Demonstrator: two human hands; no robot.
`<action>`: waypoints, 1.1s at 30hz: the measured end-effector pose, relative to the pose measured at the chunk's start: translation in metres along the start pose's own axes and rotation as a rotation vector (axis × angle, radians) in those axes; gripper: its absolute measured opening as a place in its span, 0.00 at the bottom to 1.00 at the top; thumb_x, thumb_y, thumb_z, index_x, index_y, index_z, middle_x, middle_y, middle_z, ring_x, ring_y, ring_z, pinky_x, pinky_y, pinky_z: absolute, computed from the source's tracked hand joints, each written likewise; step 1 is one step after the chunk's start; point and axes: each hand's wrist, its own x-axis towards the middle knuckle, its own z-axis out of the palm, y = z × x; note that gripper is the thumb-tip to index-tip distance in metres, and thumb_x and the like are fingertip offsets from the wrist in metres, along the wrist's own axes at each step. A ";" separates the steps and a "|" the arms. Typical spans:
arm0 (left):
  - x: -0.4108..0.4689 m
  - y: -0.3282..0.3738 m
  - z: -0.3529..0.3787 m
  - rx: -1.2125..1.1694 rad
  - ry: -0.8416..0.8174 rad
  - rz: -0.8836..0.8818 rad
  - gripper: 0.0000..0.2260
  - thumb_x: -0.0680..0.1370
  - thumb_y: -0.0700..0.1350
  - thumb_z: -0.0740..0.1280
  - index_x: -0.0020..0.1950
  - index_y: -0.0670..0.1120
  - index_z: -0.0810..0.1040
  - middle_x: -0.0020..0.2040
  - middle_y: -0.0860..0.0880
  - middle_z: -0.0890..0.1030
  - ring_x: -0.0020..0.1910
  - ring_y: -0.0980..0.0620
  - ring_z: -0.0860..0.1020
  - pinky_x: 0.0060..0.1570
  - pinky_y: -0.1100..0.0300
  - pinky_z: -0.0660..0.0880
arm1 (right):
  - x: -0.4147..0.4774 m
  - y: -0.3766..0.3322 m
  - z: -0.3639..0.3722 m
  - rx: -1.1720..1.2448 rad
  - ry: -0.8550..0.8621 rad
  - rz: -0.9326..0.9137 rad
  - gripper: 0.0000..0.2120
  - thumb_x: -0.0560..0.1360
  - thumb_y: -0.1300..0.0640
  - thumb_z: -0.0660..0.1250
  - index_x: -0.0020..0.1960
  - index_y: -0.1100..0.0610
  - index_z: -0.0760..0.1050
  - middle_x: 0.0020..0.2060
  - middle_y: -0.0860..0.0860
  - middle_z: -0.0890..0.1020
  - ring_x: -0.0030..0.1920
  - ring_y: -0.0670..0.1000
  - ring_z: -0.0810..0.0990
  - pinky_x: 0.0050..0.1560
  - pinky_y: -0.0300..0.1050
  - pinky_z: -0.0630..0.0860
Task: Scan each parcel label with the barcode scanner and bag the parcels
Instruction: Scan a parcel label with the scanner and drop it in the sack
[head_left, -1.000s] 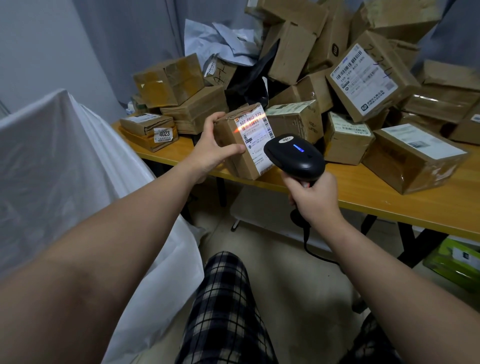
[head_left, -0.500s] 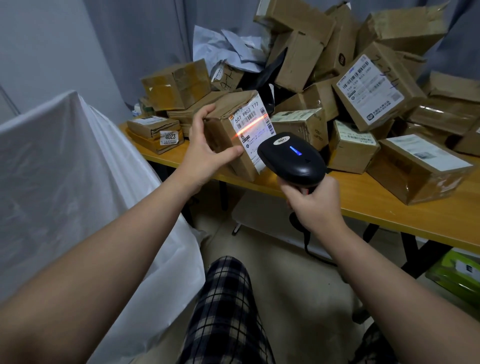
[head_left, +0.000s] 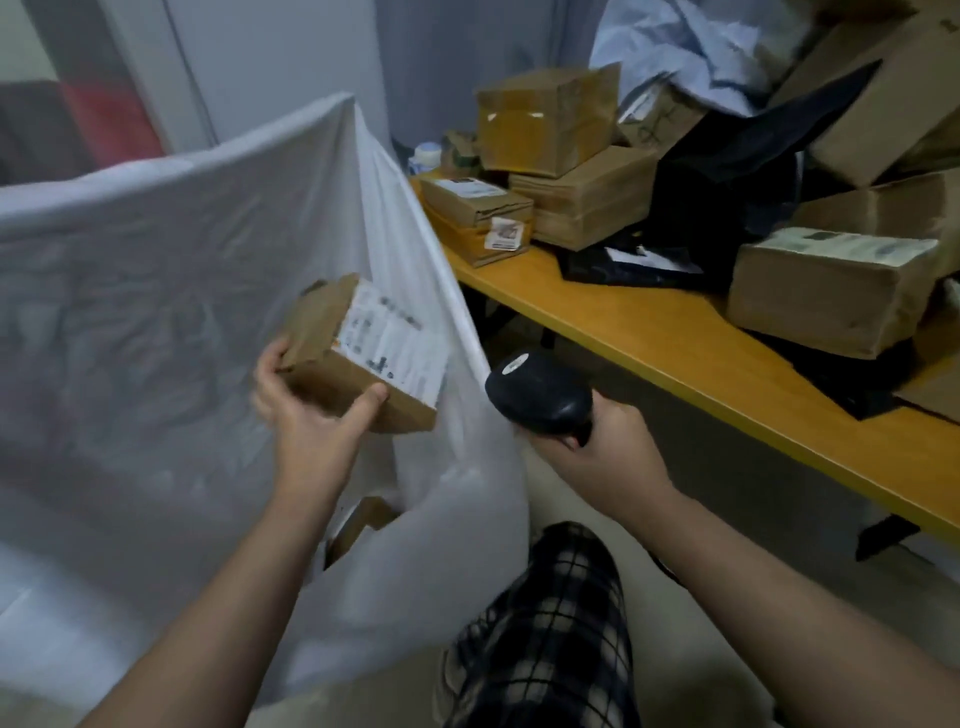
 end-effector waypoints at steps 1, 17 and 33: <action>0.007 -0.017 -0.014 0.054 0.126 -0.088 0.41 0.63 0.53 0.77 0.70 0.54 0.58 0.69 0.41 0.64 0.66 0.47 0.70 0.66 0.48 0.71 | 0.008 0.001 0.013 -0.087 -0.076 0.016 0.12 0.72 0.50 0.72 0.38 0.49 0.70 0.33 0.43 0.78 0.37 0.47 0.79 0.36 0.42 0.72; 0.075 -0.278 0.022 0.560 -0.149 -0.644 0.41 0.65 0.63 0.75 0.70 0.45 0.65 0.65 0.42 0.73 0.62 0.40 0.73 0.59 0.41 0.73 | 0.094 0.051 0.179 -0.570 -0.517 -0.027 0.11 0.77 0.44 0.62 0.52 0.51 0.73 0.45 0.47 0.78 0.47 0.49 0.78 0.43 0.39 0.69; 0.075 -0.164 0.023 0.508 -0.125 -0.520 0.05 0.78 0.42 0.65 0.44 0.43 0.72 0.40 0.48 0.74 0.43 0.49 0.74 0.40 0.59 0.70 | 0.078 0.028 0.138 -0.430 -0.373 -0.039 0.07 0.77 0.51 0.63 0.41 0.50 0.70 0.33 0.44 0.73 0.36 0.46 0.76 0.43 0.43 0.78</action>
